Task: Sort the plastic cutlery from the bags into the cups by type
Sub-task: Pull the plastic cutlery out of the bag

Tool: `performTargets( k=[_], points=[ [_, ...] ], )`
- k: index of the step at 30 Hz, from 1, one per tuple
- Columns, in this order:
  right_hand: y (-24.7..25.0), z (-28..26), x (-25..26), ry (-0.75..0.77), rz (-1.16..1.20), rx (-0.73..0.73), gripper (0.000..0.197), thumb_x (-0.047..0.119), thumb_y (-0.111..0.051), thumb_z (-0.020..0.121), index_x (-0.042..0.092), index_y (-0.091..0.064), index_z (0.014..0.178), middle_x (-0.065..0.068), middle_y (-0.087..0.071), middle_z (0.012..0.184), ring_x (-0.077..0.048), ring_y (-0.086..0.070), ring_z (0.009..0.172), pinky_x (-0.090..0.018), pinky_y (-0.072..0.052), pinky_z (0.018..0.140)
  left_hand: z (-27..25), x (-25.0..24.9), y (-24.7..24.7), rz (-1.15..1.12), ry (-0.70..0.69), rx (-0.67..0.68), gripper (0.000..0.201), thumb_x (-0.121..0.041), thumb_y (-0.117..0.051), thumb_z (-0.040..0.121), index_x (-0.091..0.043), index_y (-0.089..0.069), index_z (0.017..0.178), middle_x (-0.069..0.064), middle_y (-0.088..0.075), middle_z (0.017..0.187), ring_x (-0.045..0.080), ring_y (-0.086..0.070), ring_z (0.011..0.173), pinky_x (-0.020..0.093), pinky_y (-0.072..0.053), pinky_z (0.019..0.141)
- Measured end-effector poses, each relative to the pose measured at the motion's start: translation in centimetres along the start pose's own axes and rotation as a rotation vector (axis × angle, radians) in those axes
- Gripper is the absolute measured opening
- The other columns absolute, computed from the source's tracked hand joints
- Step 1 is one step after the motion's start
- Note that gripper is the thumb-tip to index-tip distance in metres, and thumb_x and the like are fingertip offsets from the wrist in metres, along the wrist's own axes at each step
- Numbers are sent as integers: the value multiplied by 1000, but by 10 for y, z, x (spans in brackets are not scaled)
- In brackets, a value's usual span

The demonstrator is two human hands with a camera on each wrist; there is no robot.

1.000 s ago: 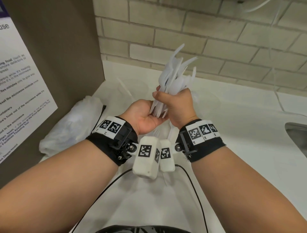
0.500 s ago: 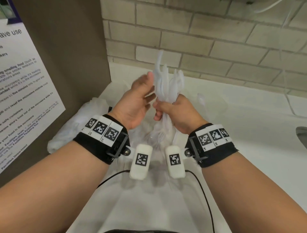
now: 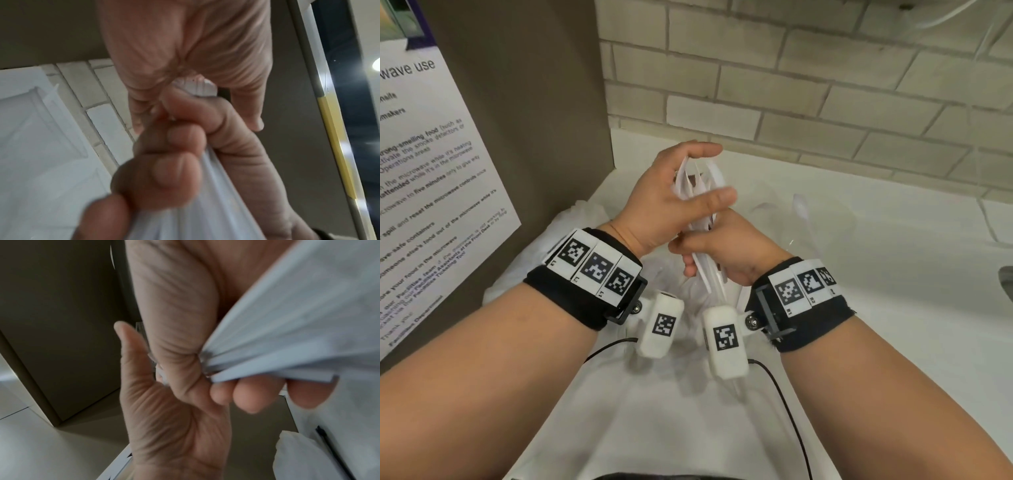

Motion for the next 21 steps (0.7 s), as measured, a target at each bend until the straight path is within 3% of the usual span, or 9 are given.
performTargets(
  k=[3, 7, 10, 12, 15, 17, 19, 21],
  points=[
    [-2, -1, 5, -12, -40, 11, 12, -12, -66, 76, -5, -60, 85, -7, -52, 51, -16, -51, 40, -27, -49, 50, 2, -3, 0, -55, 11, -58, 41, -24, -80, 66, -23, -61, 103, -4, -61, 97, 7, -58, 84, 25, -50, 79],
    [-6, -3, 5, -46, -26, 25, 18, -12, -70, 73, 1, -58, 72, -12, -53, 53, -19, -52, 44, -25, -48, 47, 3, -4, 0, -123, 28, -123, 30, 0, -68, 66, -18, -59, 88, 6, -58, 89, 11, -54, 74, 30, -48, 68],
    [-8, -1, 2, -58, 0, 39, 16, -12, -73, 70, -4, -63, 78, -16, -60, 61, -26, -60, 53, -30, -54, 56, 1, -2, -1, -132, 26, -139, 32, 3, -64, 63, -20, -59, 86, 3, -61, 89, 19, -57, 79, 46, -56, 78],
    [-8, -1, -1, -65, 12, 53, 23, -13, -75, 68, -8, -64, 88, -19, -64, 71, -31, -65, 63, -37, -57, 64, -1, -2, -1, -147, 25, -161, 33, 0, -62, 60, -22, -60, 85, 0, -63, 88, 22, -60, 82, 56, -54, 82],
    [-10, -5, -9, -52, 35, 83, 39, -12, -75, 66, -12, -60, 103, -25, -63, 83, -35, -64, 75, -53, -54, 80, 0, -3, 3, -191, 24, -219, 30, -4, -60, 59, -24, -59, 82, -2, -63, 86, 27, -61, 82, 54, -53, 80],
    [-13, -8, -14, -62, 66, 83, 41, -10, -72, 68, -10, -59, 106, -25, -62, 86, -36, -62, 77, -58, -51, 83, 1, -3, 6, -218, 10, -243, 28, -7, -60, 59, -25, -59, 80, -1, -63, 85, 29, -60, 81, 53, -53, 77],
    [-14, -9, -17, -96, 67, 54, 30, -9, -70, 72, -2, -62, 100, -18, -63, 79, -32, -61, 68, -54, -53, 71, 1, -3, 5, -239, 4, -242, 28, -7, -60, 59, -25, -59, 80, -1, -63, 86, 29, -59, 81, 51, -53, 75],
    [-15, -10, -16, -141, 14, 16, 15, -4, -68, 76, 6, -61, 86, -10, -60, 64, -24, -53, 51, -34, -46, 49, 0, -2, 3, -269, 8, -257, 31, 0, -59, 61, -23, -59, 82, 1, -62, 87, 25, -57, 80, 45, -52, 73]
  ],
)
Point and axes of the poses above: each hand's wrist, its own z-axis towards the middle knuckle, its own y-axis out of the back of the hand, x = y × z, the point moved 1 cm from there along z, towards the middle knuckle
